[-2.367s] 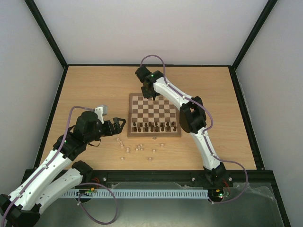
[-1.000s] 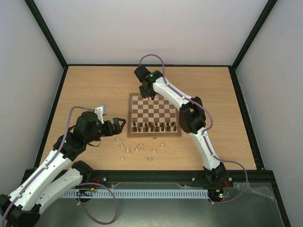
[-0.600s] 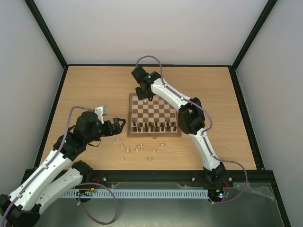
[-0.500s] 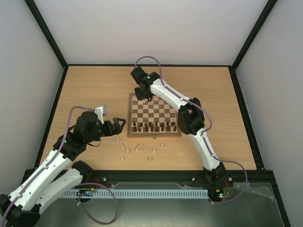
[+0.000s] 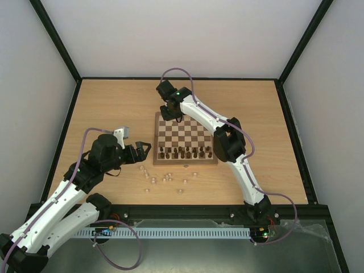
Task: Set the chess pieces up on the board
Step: Move the chess piece to the chessboard.
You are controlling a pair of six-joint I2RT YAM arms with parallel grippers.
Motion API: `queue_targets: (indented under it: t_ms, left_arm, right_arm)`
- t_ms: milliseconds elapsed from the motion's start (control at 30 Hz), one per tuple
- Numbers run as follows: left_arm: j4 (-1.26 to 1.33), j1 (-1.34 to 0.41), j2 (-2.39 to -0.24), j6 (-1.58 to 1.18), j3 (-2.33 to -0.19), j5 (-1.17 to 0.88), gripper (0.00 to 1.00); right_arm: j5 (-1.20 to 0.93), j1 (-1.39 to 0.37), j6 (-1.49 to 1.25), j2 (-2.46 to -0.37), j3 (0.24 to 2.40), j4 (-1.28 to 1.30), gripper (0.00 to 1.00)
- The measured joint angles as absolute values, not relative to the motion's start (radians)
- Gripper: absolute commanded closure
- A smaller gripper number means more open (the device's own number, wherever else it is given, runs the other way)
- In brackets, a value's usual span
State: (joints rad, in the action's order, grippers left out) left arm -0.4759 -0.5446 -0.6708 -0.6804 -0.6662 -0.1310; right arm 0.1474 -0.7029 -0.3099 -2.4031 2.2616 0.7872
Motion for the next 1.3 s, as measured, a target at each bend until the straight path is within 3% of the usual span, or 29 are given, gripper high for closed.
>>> queue_targets:
  t_ms: [400, 833, 1300]
  left_arm:
    - [-0.476, -0.545, -0.665, -0.68, -0.666, -0.131, 0.01]
    - [-0.476, -0.545, -0.661, -0.681, -0.666, -0.131, 0.0]
    - [-0.476, -0.545, -0.661, -0.681, -0.654, -0.131, 0.01]
  right_arm:
    - [0.159, -0.706, -0.315, -2.395, 2.244, 0.788, 0.66]
    - [0.378, -0.661, -0.345, -2.255, 2.143, 0.814, 0.66]
    - [0.341, -0.613, -0.355, -2.283, 2.128, 0.815, 0.66]
